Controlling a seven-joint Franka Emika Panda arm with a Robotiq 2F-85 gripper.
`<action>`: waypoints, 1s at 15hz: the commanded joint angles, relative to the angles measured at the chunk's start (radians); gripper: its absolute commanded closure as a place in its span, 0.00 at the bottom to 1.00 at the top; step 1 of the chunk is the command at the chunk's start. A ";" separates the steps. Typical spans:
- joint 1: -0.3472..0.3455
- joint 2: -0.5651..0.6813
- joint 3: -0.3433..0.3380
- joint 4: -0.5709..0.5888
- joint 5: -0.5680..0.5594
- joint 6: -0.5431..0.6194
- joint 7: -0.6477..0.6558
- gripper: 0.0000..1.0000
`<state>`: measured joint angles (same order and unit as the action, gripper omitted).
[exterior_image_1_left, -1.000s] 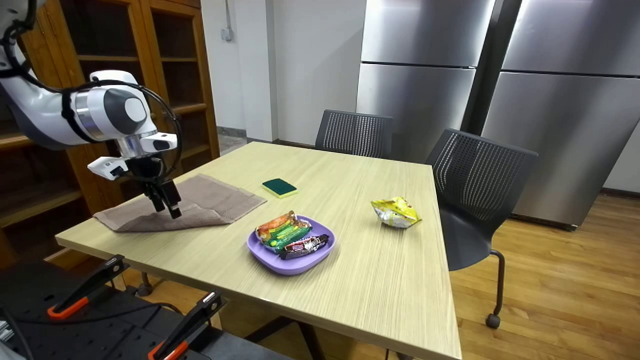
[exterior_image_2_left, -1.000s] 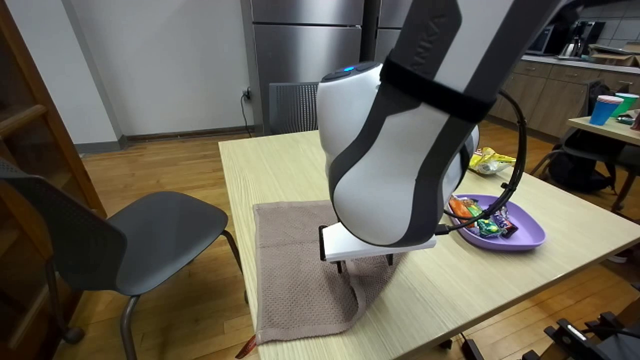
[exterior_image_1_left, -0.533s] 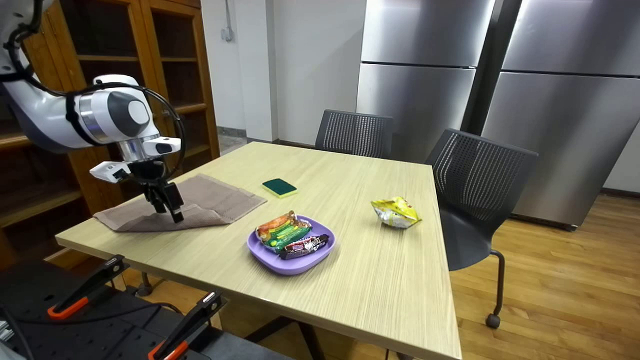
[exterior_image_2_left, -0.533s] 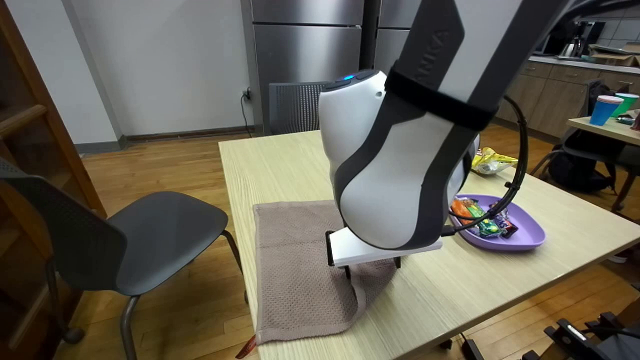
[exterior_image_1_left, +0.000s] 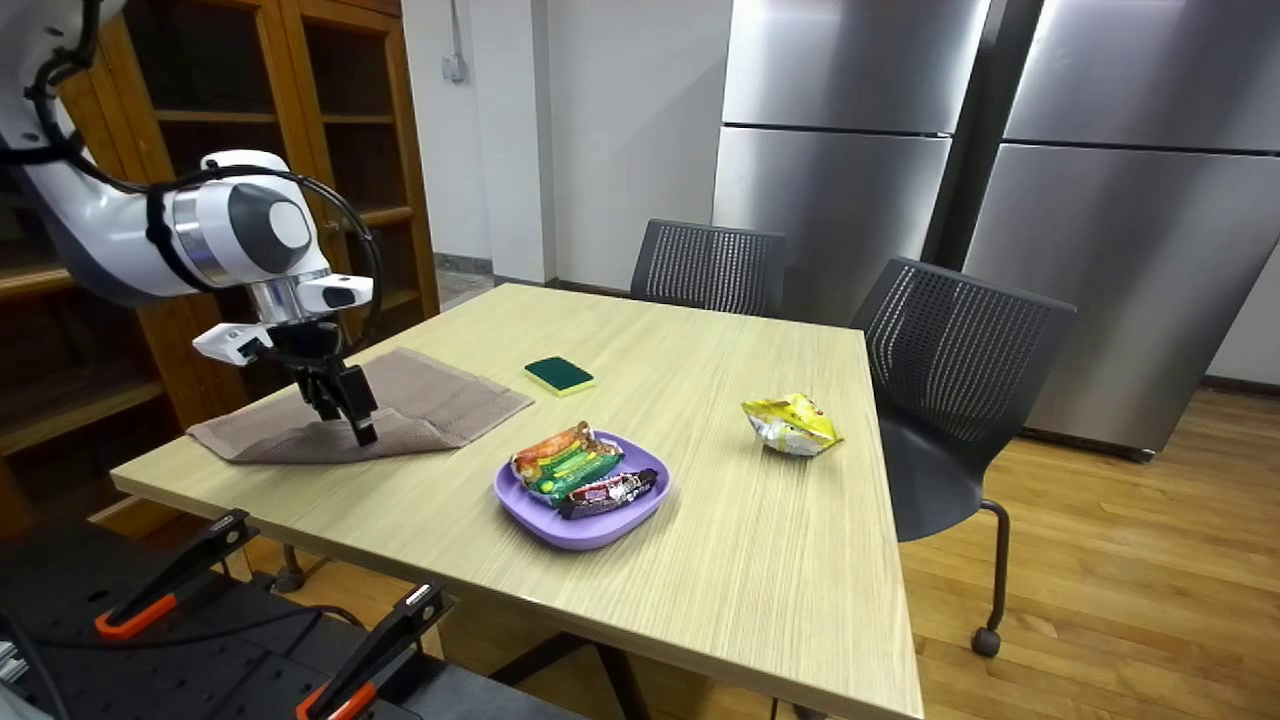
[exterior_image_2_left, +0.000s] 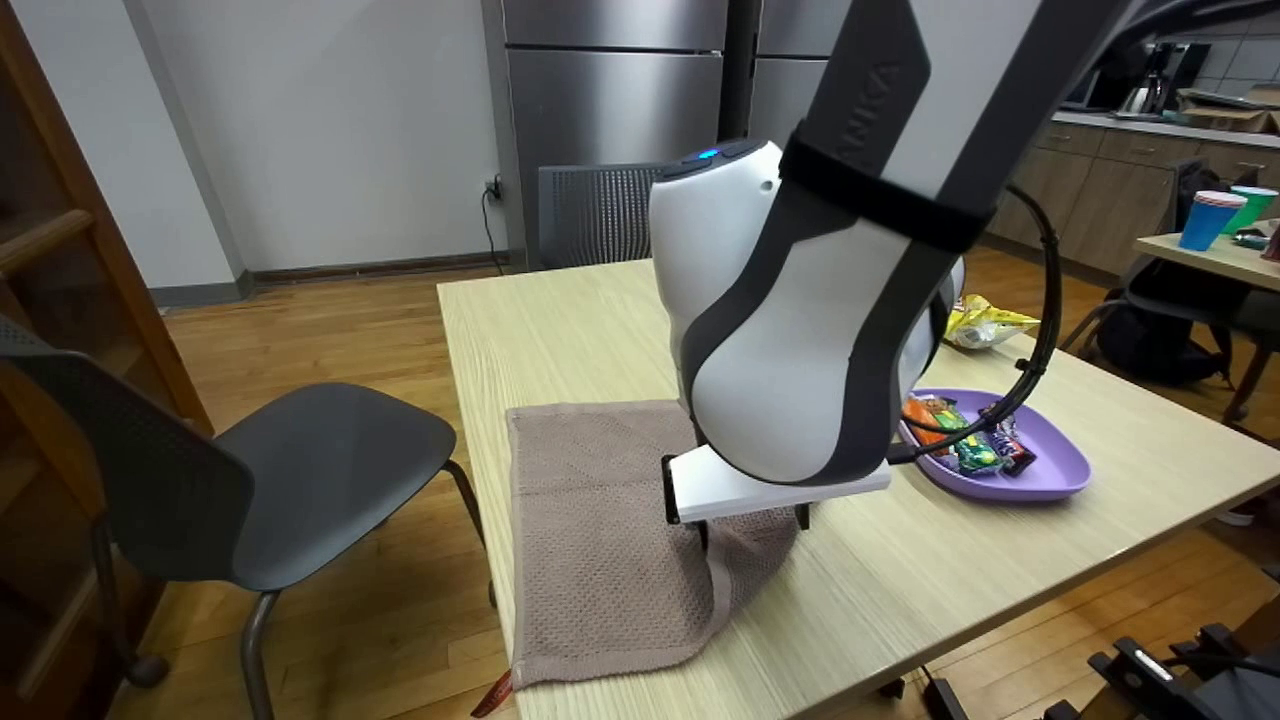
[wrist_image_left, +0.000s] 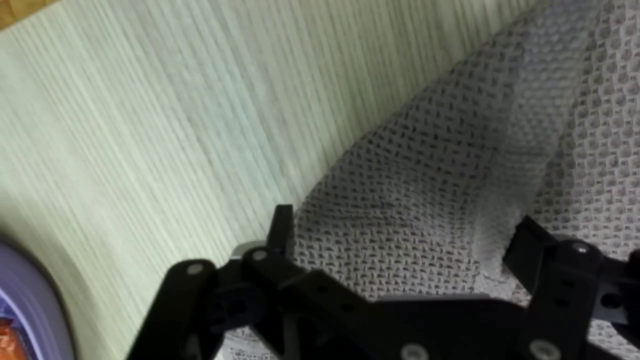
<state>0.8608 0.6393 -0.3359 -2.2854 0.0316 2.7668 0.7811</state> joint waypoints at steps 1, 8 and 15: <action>-0.029 -0.014 0.023 0.003 -0.036 -0.028 0.035 0.00; -0.025 -0.017 0.023 -0.002 -0.037 -0.026 0.038 0.65; -0.019 -0.022 0.022 -0.010 -0.041 -0.023 0.044 1.00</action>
<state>0.8583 0.6384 -0.3302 -2.2867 0.0303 2.7667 0.7837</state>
